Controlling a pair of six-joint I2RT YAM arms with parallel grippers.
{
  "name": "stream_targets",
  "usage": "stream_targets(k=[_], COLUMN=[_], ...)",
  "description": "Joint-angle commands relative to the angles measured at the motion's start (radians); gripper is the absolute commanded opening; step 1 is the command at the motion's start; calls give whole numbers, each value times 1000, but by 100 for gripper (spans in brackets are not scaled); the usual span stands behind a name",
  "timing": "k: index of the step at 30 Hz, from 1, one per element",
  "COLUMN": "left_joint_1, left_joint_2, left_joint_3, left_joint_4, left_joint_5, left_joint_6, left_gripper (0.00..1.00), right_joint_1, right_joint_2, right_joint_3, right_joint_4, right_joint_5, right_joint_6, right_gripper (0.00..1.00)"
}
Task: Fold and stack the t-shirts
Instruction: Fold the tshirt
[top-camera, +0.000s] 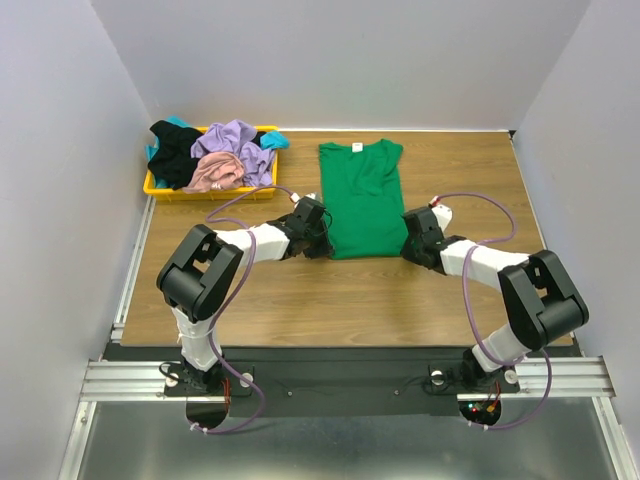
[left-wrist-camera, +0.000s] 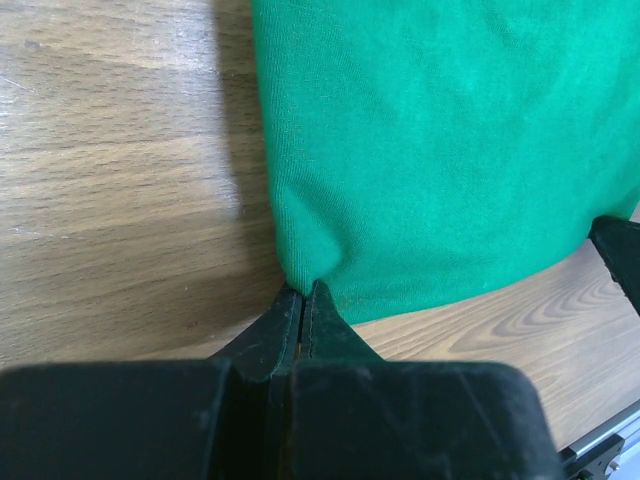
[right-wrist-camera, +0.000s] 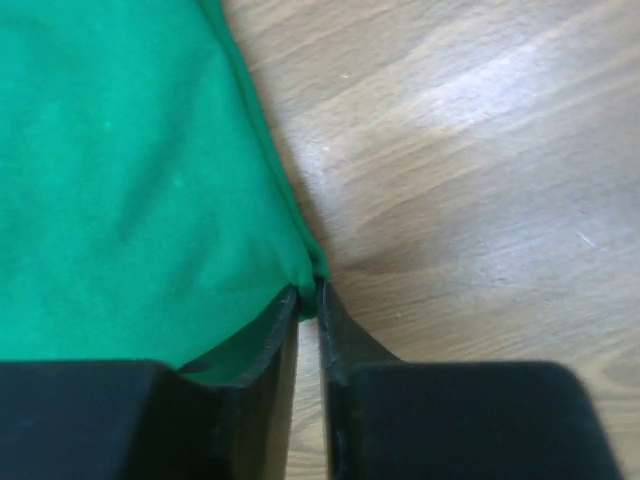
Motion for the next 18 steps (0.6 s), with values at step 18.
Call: stream_targets(k=[18], left_joint_1=[-232], left_joint_2=[-308], left_joint_3=[-285], left_joint_4=[-3], left_joint_5=[-47], left_joint_6=[-110], left_gripper=[0], right_joint_1=[4], right_joint_2=[-642], right_joint_3=[-255], right_joint_4=[-309], right_joint_5=[-142], right_joint_6=[38], right_gripper=[0])
